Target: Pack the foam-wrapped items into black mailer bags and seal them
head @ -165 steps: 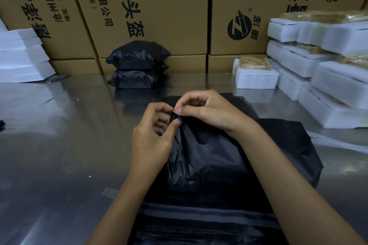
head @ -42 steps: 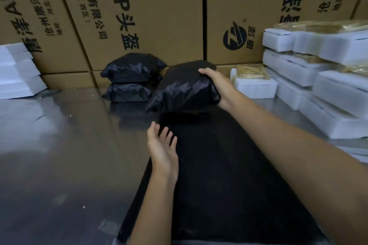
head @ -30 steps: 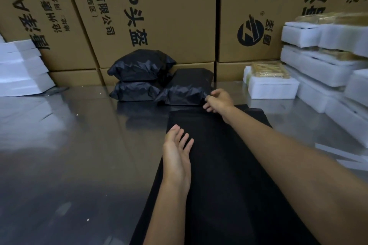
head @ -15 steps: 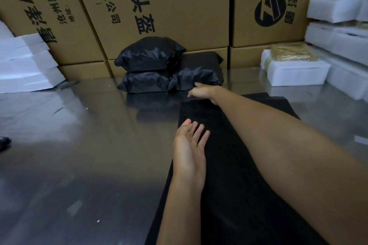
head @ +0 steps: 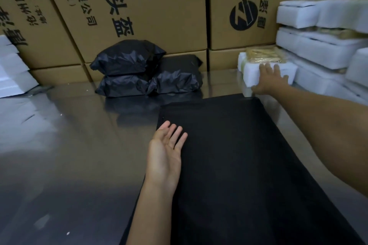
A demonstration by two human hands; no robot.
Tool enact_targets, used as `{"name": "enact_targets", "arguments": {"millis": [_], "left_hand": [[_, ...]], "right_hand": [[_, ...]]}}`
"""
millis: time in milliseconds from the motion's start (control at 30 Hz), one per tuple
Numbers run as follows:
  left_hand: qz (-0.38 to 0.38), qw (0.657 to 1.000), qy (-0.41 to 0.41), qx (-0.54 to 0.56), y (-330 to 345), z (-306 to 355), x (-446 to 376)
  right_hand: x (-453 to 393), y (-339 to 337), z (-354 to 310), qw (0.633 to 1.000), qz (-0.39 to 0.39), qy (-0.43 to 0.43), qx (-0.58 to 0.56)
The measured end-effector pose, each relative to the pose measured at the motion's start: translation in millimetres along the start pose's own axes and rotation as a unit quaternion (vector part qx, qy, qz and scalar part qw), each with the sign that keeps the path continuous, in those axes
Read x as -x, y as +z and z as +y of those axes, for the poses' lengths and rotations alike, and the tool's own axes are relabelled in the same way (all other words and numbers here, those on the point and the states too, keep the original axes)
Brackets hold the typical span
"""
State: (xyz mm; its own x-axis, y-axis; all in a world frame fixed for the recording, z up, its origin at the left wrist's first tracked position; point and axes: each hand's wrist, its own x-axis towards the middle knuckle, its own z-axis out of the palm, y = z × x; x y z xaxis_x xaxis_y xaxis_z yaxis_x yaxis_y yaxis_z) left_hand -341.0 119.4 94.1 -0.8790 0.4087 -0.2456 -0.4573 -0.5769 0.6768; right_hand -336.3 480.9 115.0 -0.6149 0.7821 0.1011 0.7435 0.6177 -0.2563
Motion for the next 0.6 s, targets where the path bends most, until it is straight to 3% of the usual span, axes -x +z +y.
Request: {"name": "enact_targets", "arguments": {"millis": [133,367,600], "left_hand": [[-0.007,1.0,-0.001,0.0,-1.6,0.0,0.1],[-0.014,1.0,0.003,-0.008,-1.4,-0.6,-2.4],[-0.027,0.999,0.011,-0.026,-1.7,-0.5,0.0]], "right_hand": [[-0.8,-11.3,9.2,0.994,0.051,-0.057,0.084],[18.1,-26.0,15.0,0.992,0.075,-0.08,0.061],[42.2,-17.2,40.5,0.99,0.084,-0.073,-0.091]]}}
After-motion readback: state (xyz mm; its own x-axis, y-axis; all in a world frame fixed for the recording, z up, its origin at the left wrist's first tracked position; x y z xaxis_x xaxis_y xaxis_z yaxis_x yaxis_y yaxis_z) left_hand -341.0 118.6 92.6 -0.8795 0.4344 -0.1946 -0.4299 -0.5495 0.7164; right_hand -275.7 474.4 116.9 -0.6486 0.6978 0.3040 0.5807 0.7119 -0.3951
